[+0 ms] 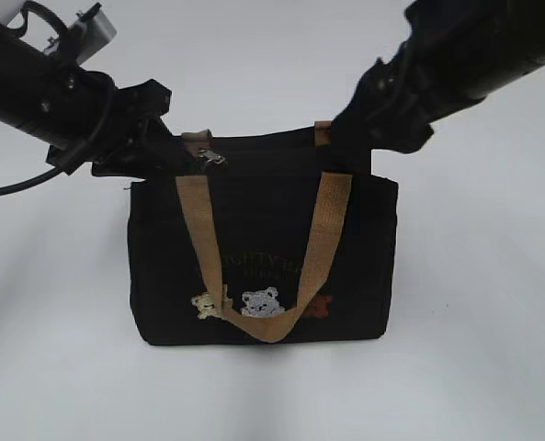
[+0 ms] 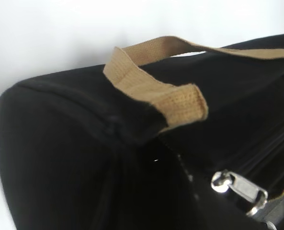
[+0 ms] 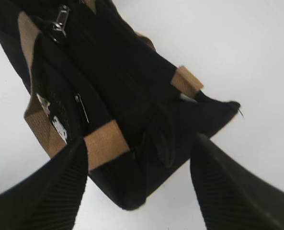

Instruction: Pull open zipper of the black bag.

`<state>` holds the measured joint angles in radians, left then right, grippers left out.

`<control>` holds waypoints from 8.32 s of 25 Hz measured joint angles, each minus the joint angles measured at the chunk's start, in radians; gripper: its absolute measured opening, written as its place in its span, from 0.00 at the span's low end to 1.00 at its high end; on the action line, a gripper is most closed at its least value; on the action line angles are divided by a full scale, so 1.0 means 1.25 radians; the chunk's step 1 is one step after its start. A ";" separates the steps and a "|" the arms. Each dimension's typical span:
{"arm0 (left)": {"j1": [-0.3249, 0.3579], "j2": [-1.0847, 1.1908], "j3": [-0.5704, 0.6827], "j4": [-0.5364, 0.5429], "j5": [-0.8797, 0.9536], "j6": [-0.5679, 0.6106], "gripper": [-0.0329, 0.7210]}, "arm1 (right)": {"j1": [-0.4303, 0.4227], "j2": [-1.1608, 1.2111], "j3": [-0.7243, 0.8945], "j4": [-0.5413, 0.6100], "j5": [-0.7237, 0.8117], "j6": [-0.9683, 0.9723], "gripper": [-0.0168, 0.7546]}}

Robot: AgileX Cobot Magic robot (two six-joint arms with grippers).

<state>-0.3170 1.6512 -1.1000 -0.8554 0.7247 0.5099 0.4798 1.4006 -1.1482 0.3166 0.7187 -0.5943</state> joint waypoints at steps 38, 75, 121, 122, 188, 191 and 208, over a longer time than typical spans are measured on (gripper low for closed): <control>-0.003 -0.079 0.000 0.025 0.072 0.000 0.05 | 0.160 0.125 -0.001 0.030 -0.272 -0.107 0.52; -0.003 -0.079 0.001 0.025 0.078 0.000 0.05 | 0.143 0.141 -0.002 0.061 -0.198 -0.108 0.12; 0.068 -0.838 0.237 0.577 0.324 -0.348 0.44 | -0.191 -0.424 0.330 -0.131 0.355 0.335 0.67; 0.068 -0.893 0.276 0.583 0.326 -0.350 0.44 | -0.191 -0.468 0.350 -0.132 0.369 0.336 0.67; 0.235 -1.329 0.459 0.611 0.268 -0.354 0.38 | -0.321 -1.126 0.530 -0.126 0.302 0.337 0.67; 0.235 -1.329 0.459 0.611 0.268 -0.354 0.37 | -0.321 -1.126 0.530 -0.126 0.302 0.337 0.67; 0.235 -1.329 0.459 0.611 0.268 -0.354 0.37 | -0.321 -1.126 0.530 -0.145 0.302 0.357 0.67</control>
<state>-0.0234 -0.0097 -0.5268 -0.0912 1.0603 0.0676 0.0783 -0.0066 -0.4855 0.1348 1.0960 -0.1477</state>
